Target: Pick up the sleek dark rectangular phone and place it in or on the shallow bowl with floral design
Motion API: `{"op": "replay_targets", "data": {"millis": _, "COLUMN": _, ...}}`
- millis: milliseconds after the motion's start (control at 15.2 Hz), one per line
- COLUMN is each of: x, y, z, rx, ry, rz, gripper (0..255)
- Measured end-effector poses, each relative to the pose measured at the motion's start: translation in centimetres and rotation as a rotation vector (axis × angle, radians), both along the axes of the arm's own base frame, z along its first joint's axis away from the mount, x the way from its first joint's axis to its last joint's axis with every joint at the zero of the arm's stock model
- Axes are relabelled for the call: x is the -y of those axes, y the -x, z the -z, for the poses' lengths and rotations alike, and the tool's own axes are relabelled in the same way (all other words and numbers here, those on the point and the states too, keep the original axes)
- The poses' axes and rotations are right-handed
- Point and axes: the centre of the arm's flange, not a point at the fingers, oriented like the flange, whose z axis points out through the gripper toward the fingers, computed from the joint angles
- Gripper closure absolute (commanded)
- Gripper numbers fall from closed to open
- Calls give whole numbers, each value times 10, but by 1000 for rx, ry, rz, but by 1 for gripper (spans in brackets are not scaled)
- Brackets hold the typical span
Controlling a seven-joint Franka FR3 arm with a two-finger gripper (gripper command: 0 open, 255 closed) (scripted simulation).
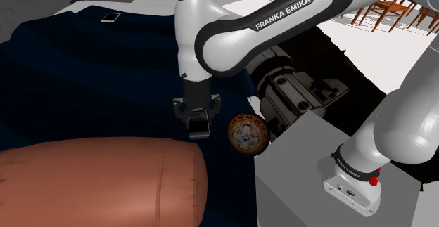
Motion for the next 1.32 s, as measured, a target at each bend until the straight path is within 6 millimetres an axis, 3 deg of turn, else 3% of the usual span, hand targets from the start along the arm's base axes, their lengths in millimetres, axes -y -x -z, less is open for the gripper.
{"op": "replay_targets", "data": {"millis": 990, "x": 0, "y": 0, "z": -78, "rx": 0, "ry": 0, "rz": 0, "gripper": 255}}
{"op": "replay_targets", "data": {"millis": 1320, "x": 33, "y": 43, "z": -84, "rx": 0, "ry": 1, "rz": -1, "gripper": 255}}
